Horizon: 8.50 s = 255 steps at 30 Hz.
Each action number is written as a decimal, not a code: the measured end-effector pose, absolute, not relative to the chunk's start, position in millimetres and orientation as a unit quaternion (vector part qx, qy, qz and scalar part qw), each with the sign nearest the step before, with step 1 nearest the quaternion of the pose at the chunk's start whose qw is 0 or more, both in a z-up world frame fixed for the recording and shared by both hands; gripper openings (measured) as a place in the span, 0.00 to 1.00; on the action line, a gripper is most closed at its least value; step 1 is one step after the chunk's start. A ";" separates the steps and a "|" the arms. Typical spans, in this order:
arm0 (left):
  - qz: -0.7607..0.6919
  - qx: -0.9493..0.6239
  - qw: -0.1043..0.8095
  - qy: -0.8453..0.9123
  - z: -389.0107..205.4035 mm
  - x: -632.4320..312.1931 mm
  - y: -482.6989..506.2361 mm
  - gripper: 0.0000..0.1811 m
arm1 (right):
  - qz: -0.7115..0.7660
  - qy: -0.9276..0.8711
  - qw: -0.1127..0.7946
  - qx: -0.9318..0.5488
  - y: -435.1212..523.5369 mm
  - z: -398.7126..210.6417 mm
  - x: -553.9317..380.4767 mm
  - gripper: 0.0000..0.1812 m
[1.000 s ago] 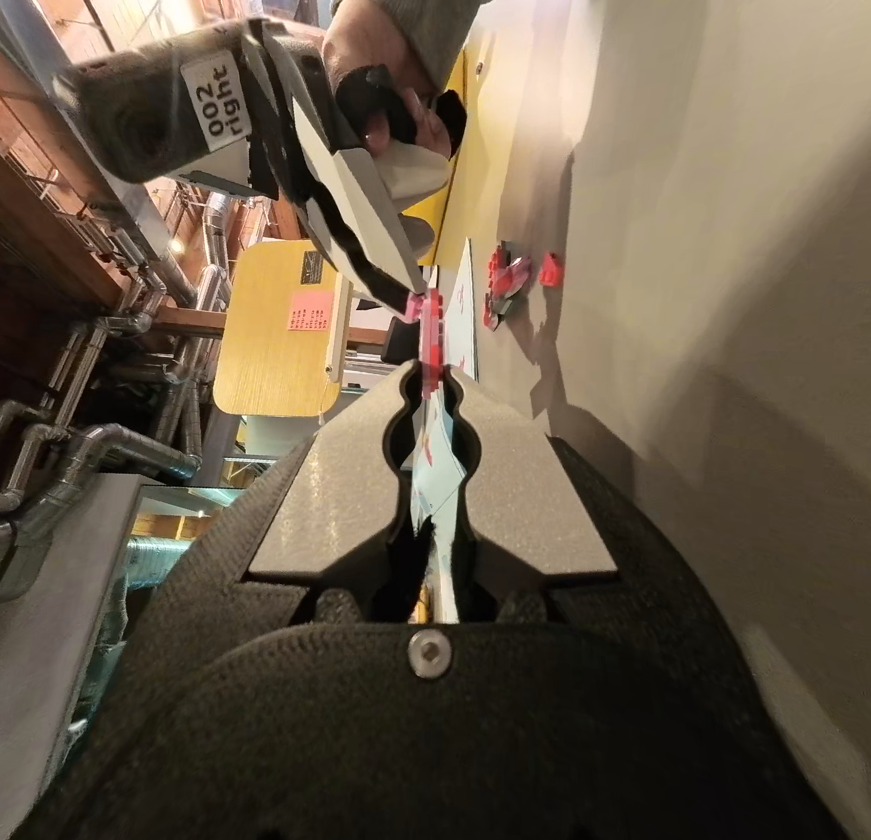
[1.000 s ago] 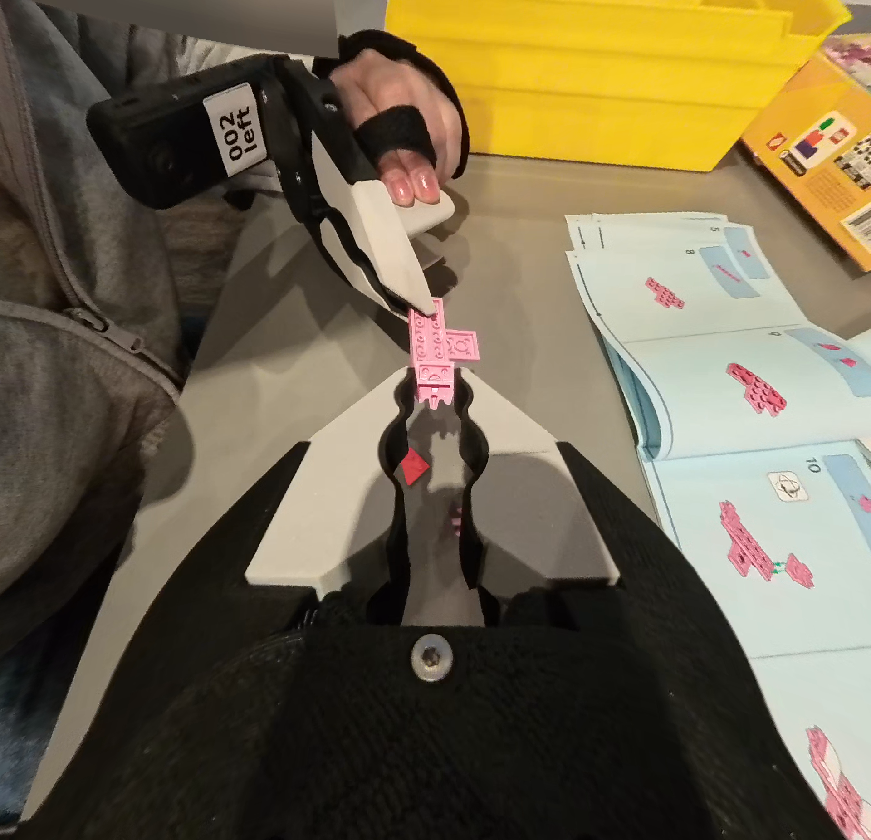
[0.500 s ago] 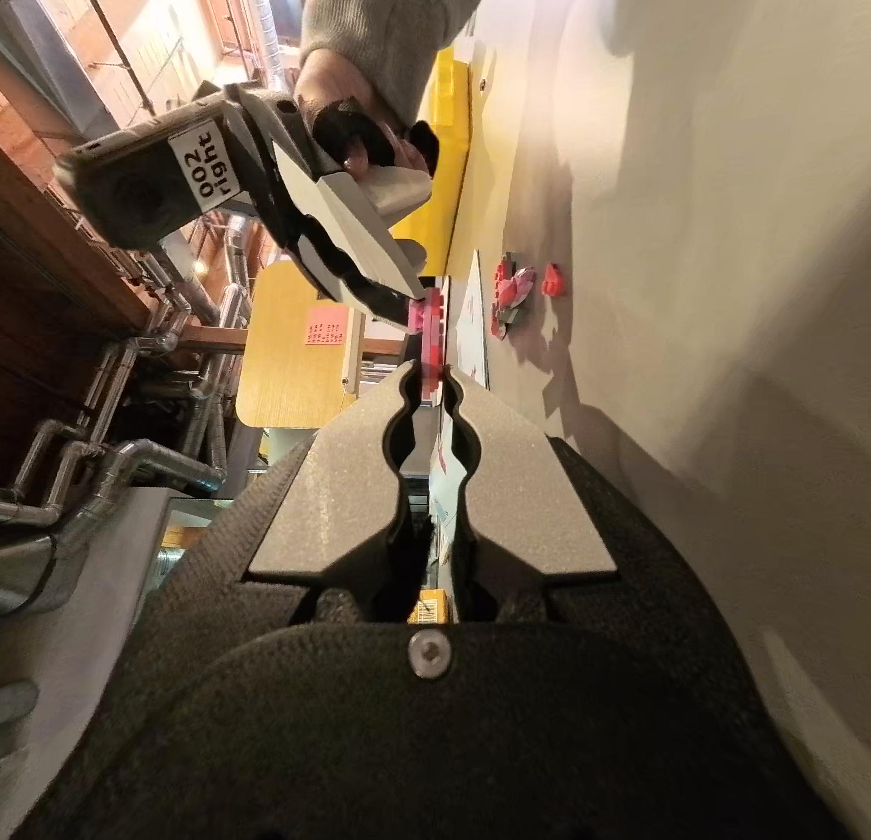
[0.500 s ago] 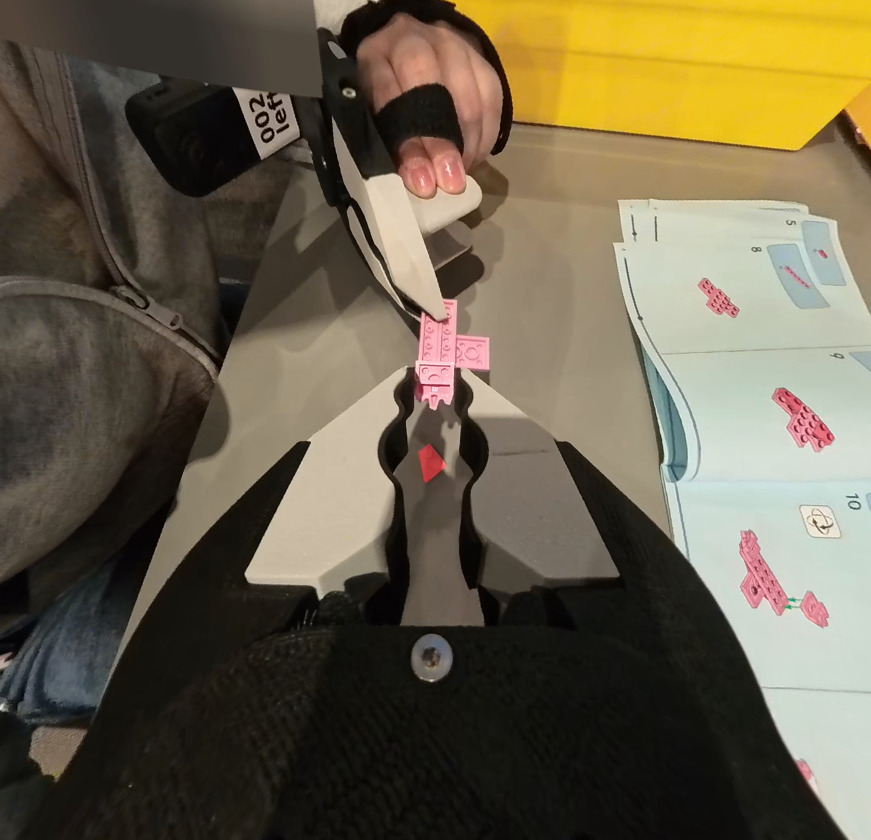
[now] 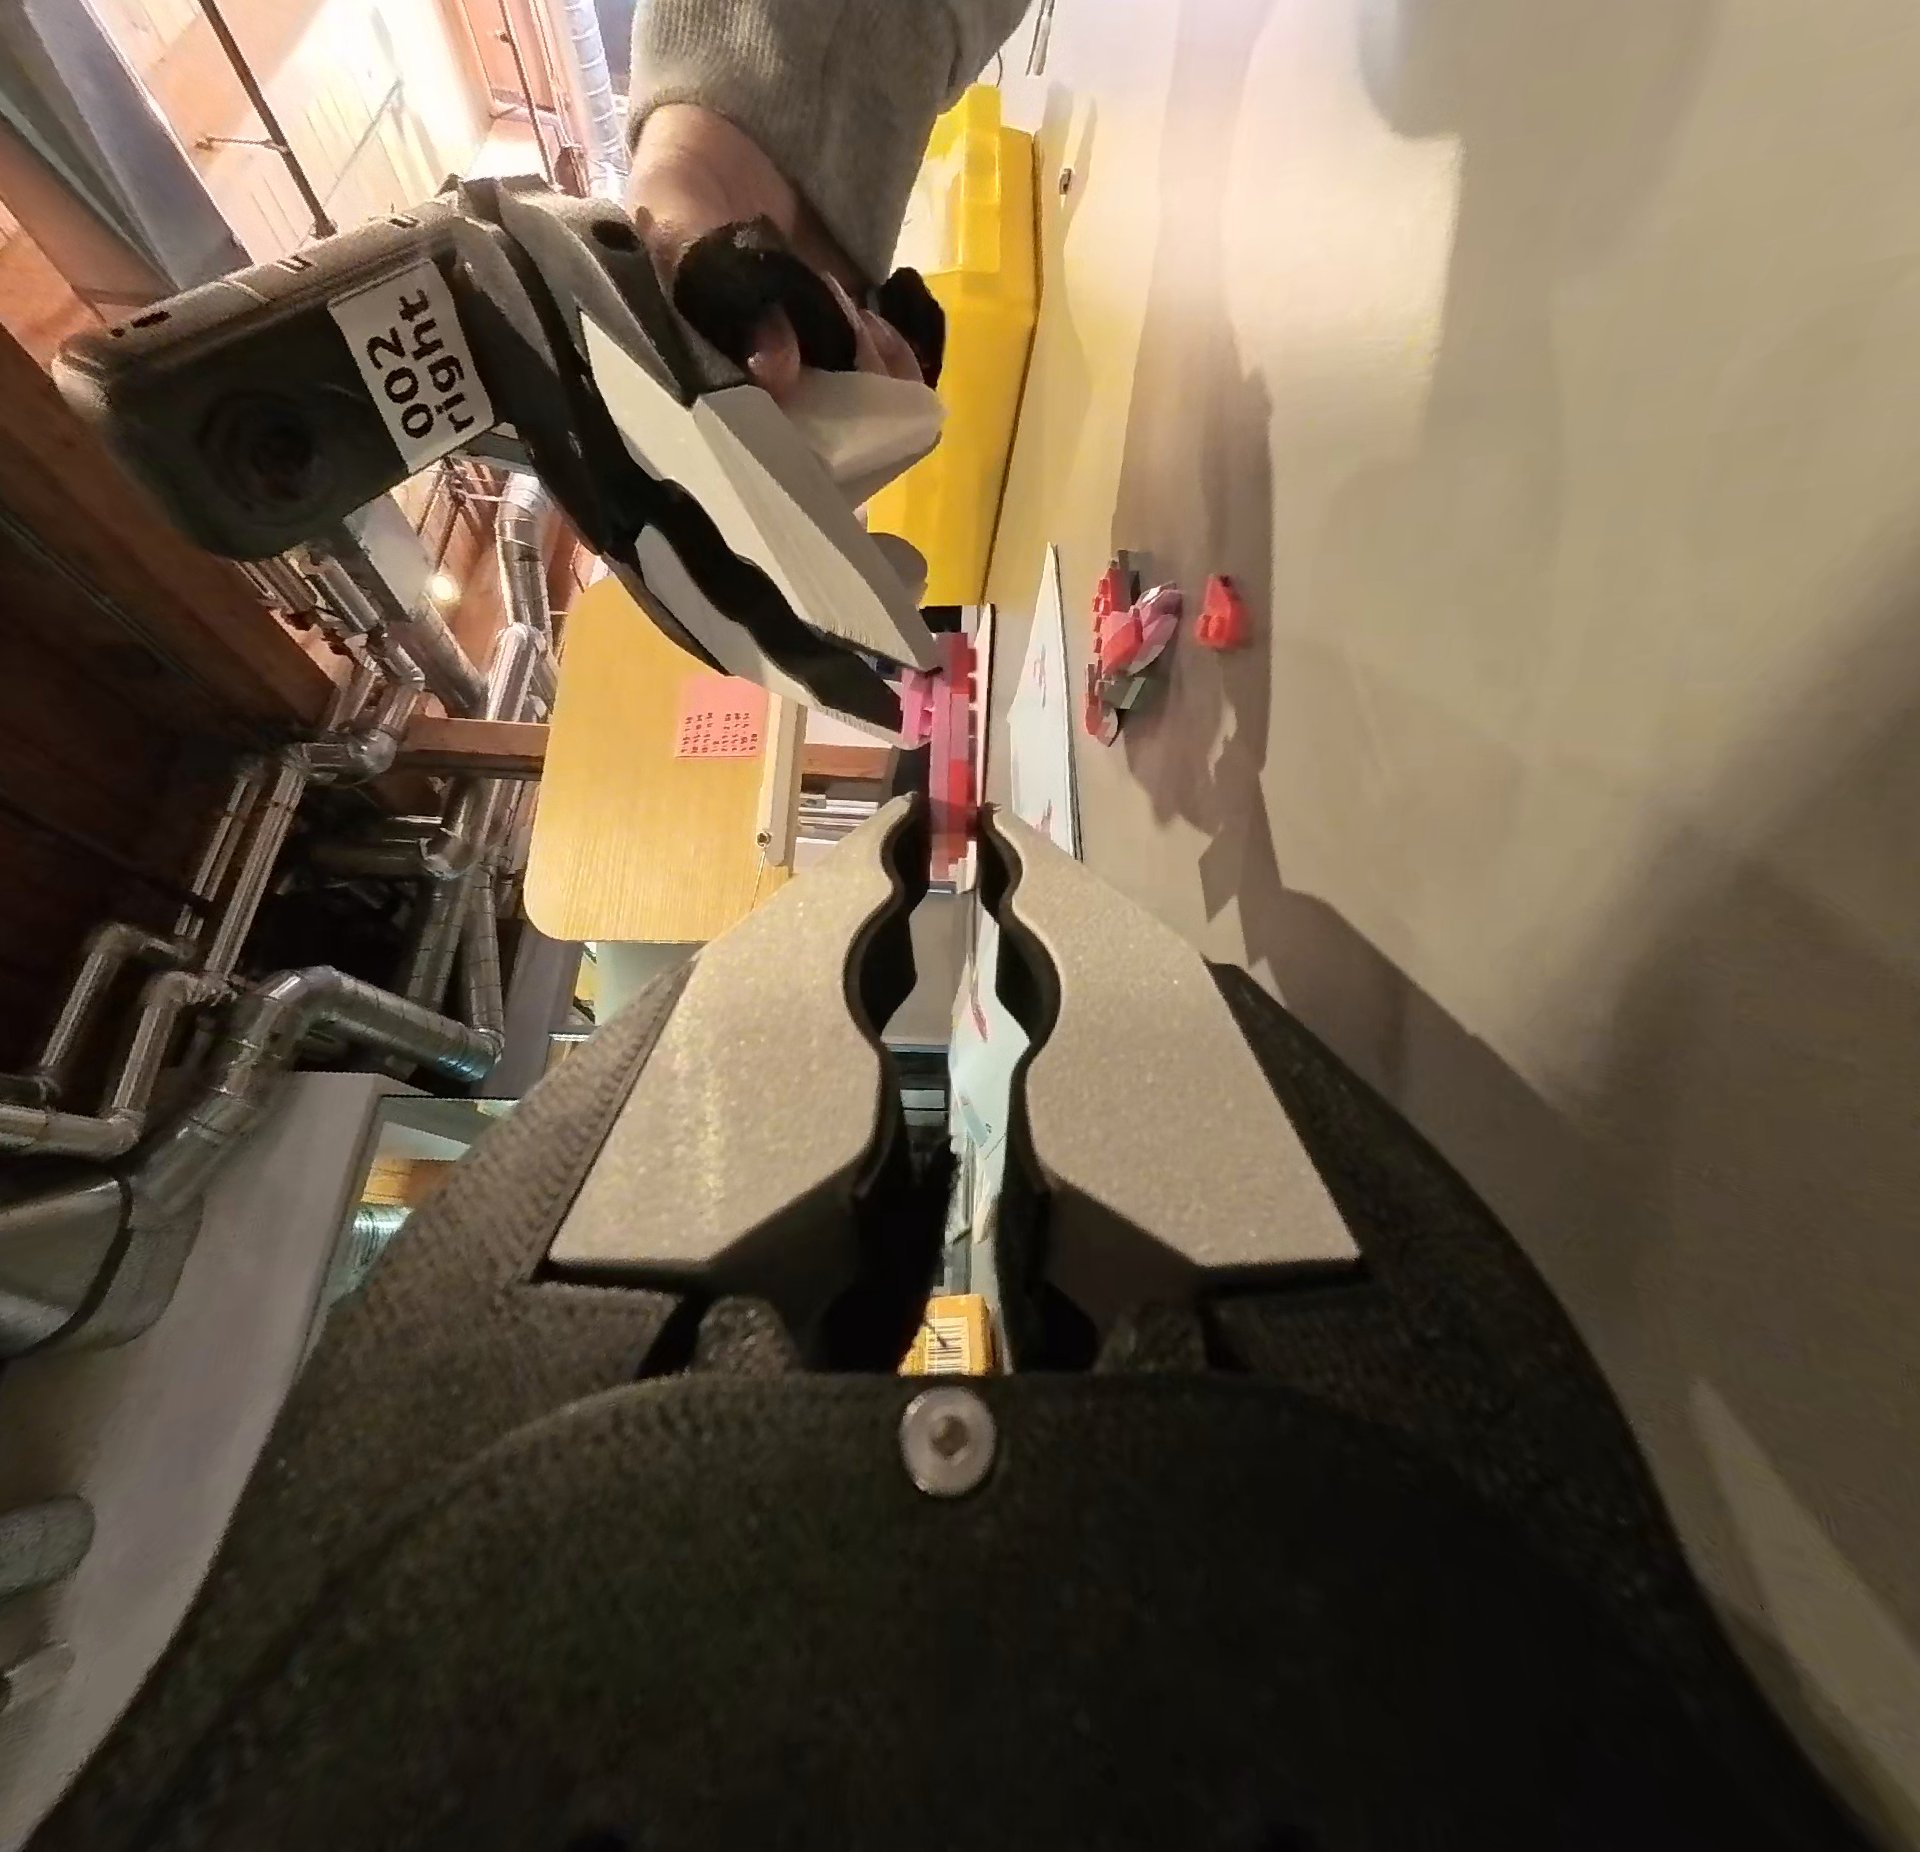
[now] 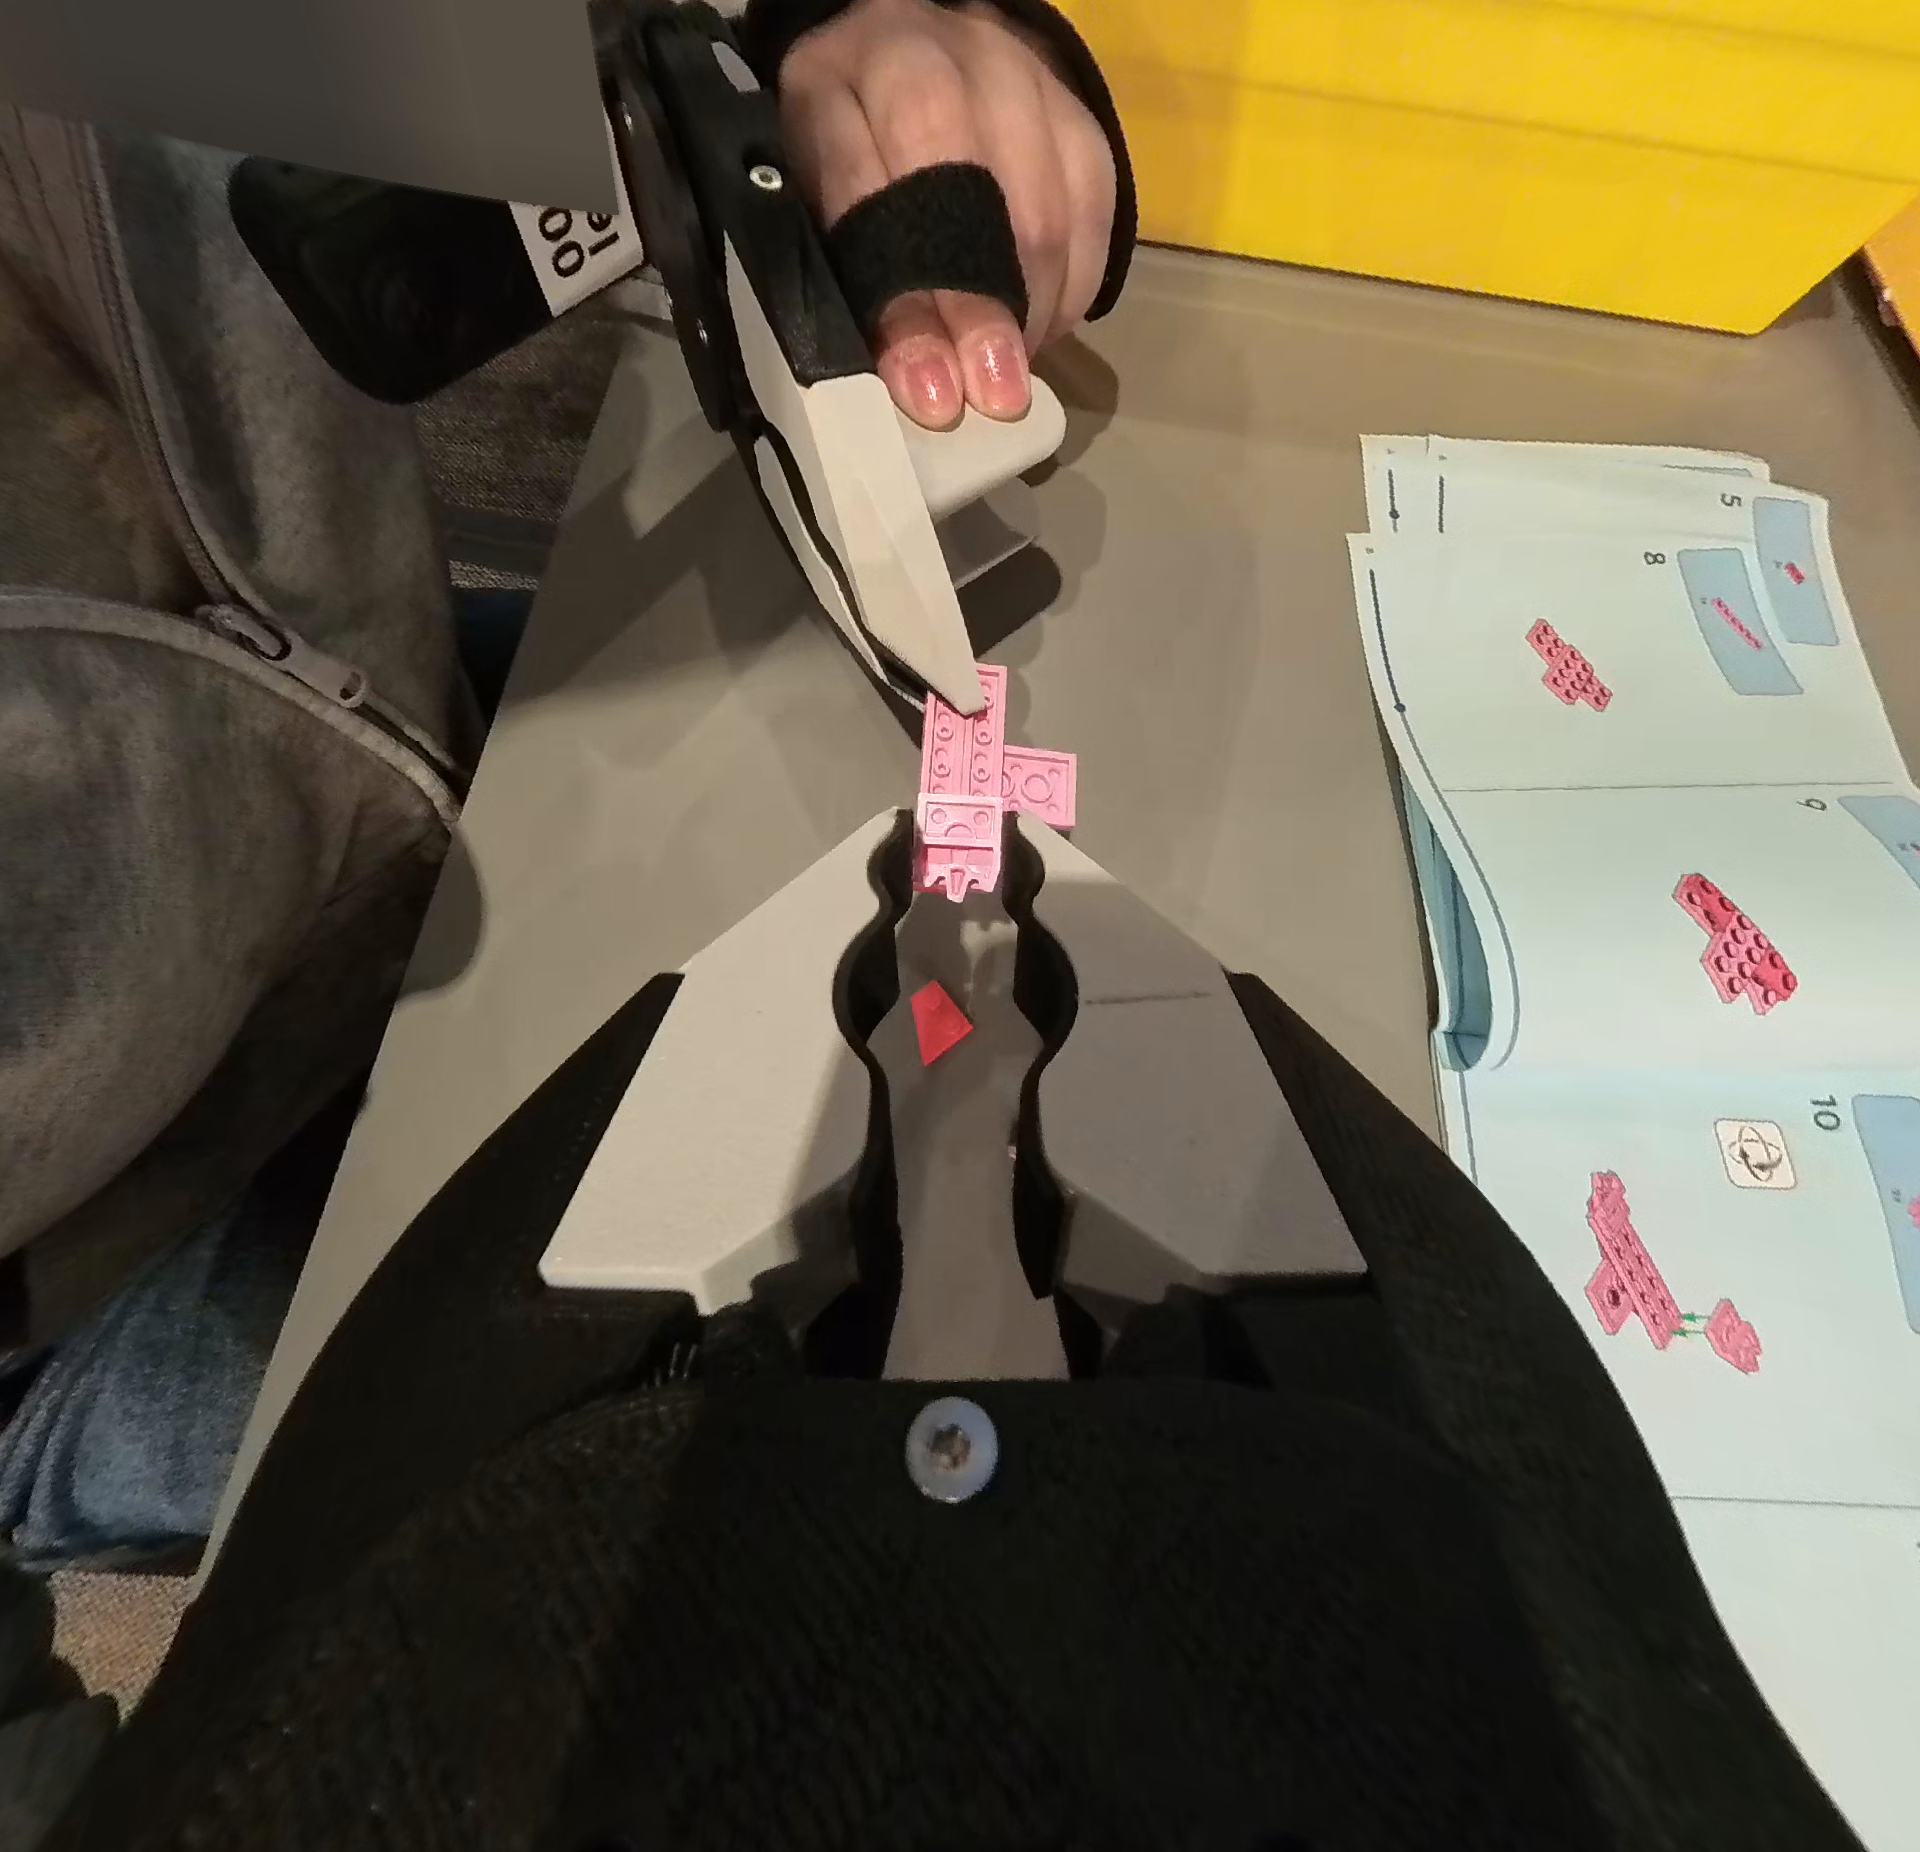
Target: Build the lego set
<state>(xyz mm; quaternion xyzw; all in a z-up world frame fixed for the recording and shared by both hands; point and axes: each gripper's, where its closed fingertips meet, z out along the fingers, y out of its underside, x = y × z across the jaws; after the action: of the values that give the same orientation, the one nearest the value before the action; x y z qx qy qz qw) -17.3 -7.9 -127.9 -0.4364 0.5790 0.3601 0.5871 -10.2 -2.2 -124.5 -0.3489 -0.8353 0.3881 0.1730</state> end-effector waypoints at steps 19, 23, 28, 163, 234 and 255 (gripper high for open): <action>0.367 -0.449 0.579 0.573 -129.0 -24.1 -3.0 0.04 | 0.375 -0.825 0.233 -0.353 0.8 -119.4 -14.4 0.22; 0.370 -0.470 0.569 0.565 -131.5 -31.3 1.9 0.04 | 0.344 -0.787 0.399 -0.321 4.9 -104.2 -26.2 0.26; 0.374 -0.490 0.554 0.559 -136.2 -38.1 6.1 0.04 | 0.230 -0.768 0.536 -0.265 1.9 -119.3 -30.3 0.29; 0.012 -0.682 0.524 0.511 -167.4 -23.5 -8.3 0.04 | 0.291 -0.820 0.383 -0.311 -7.9 -166.9 -26.5 0.07; 0.066 -0.643 0.516 0.562 -170.2 -15.7 -17.7 0.04 | 0.163 -0.847 0.482 -0.150 -14.7 -169.0 -21.3 0.07; 0.043 -0.665 0.525 0.529 -166.1 -19.7 -12.8 0.04 | 0.293 -0.816 0.402 -0.293 -10.0 -164.8 -25.7 0.06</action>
<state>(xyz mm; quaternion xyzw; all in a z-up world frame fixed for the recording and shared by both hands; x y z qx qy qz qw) -19.7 -12.8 -166.1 -0.6652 0.5295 0.0427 0.5248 -25.7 -10.0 -164.8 -0.2935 -0.8165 0.2930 0.4018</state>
